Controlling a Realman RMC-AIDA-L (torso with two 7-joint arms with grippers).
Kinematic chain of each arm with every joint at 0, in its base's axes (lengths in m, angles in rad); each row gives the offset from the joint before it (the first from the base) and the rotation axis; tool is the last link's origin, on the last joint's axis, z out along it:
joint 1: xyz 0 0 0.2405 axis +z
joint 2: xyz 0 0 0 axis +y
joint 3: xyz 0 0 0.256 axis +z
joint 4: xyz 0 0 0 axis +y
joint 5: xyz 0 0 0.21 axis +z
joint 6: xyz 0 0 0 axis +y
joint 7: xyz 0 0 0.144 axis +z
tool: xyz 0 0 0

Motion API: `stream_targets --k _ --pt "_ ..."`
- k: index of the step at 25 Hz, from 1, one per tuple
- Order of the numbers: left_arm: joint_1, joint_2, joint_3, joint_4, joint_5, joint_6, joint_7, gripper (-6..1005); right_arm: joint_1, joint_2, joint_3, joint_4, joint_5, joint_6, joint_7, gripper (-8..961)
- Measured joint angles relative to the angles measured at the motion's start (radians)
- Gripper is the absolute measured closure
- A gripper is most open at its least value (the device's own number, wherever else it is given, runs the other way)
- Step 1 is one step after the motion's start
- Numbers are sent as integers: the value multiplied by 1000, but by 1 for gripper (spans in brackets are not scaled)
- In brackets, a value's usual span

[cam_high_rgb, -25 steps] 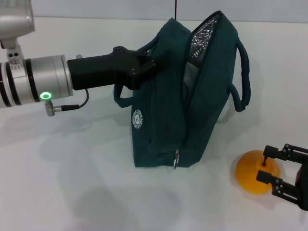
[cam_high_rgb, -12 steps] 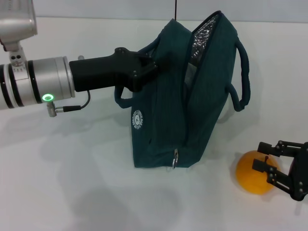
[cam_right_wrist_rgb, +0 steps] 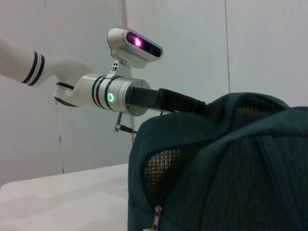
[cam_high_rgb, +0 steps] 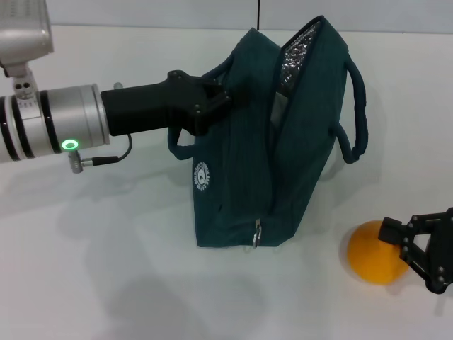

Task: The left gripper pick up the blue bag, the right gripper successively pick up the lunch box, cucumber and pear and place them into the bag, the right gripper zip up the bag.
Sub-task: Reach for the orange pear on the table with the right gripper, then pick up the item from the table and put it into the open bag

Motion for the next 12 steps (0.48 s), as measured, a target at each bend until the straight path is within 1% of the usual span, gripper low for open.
stream_targets --k 3,7,12 --pt "-5 0 2 -8 2 0 3 960 8 -2 0 5 0 2 0 895" --pt "-1 1 0 -9 -1 4 17 960 9 -3 15 6 5 -1 -1 916" --pt "5 1 0 -8 -6 37 53 960 7 -2 43 13 62 -50 -48 921"
